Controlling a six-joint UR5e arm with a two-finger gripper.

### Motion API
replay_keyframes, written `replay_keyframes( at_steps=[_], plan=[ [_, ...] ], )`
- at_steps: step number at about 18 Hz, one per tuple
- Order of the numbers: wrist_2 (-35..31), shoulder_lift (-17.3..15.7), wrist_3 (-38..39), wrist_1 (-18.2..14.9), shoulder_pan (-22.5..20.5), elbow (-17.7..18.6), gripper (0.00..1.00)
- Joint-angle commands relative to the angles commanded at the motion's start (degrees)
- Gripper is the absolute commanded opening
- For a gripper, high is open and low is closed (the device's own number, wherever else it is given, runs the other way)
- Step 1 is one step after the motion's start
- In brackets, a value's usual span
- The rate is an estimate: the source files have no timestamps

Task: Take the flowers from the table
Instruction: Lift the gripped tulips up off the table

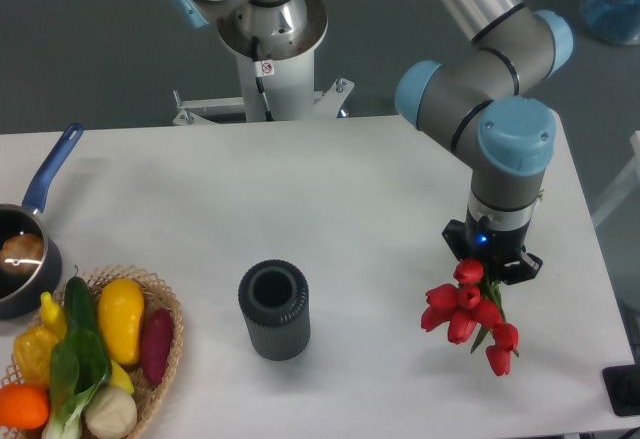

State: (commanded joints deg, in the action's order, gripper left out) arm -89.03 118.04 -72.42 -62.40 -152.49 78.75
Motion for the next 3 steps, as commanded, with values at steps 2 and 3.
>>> replay_keyframes(
  at_steps=[2,3],
  plan=[
    [0.00,-0.26,0.00,-1.58,0.00,-0.79,0.01],
    [0.00,-0.52,0.00,-2.02,0.00,-0.80,0.00]
  ],
)
